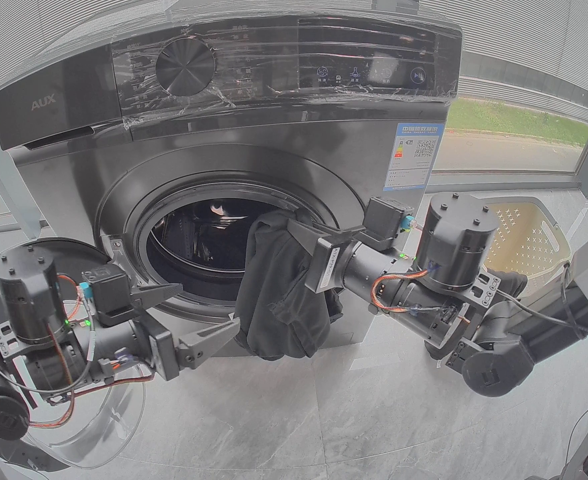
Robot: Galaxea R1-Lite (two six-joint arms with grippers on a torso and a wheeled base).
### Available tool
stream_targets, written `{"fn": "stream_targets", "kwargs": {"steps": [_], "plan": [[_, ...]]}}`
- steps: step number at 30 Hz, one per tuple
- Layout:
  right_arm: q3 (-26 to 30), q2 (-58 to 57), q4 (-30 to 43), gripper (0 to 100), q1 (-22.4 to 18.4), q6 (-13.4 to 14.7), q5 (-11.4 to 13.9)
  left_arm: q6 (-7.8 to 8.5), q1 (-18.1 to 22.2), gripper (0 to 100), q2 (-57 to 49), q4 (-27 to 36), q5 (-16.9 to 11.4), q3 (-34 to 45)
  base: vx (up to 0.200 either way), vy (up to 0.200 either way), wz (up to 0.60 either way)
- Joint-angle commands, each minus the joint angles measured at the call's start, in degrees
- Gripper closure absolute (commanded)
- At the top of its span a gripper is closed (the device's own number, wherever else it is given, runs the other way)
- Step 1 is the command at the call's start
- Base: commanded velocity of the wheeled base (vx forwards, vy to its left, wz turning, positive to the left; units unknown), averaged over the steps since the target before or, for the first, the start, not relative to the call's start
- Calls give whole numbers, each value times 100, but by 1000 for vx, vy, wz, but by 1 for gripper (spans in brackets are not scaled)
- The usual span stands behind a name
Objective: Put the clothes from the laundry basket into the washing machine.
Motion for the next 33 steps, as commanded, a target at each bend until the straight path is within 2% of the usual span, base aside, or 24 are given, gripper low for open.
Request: {"fn": "stream_targets", "kwargs": {"steps": [1,4,8,13,18,19,22,26,30,33], "plan": [[-250,204,77,100,-15,-3,-24,-121,-182,0,660,-183,192,-129,0,0,0],[-443,204,271,100,-42,-3,-138,-323,-366,0,757,-192,508,-287,0,0,0],[-513,212,323,100,-33,-3,-182,-349,-498,0,898,-192,561,-348,0,0,0],[-504,212,341,100,-7,-3,-199,-376,-656,0,1003,-201,499,-445,0,0,0],[-504,221,341,100,2,-3,-208,-499,-683,0,1109,-201,438,-603,0,0,0],[-496,239,341,100,20,-3,-235,-631,-788,0,1153,-201,341,-717,0,0,0],[-496,274,341,100,20,-3,-243,-850,-938,0,1205,-209,297,-788,0,0,0],[-496,274,332,100,20,-3,-243,-877,-1052,0,1311,-262,253,-823,0,0,0],[-478,274,332,100,29,-3,-243,-1000,-1122,0,1495,-535,148,-858,0,0,0],[-461,274,323,100,29,-3,-243,-1008,-1113,0,1715,-816,148,-911,0,0,0]]}}
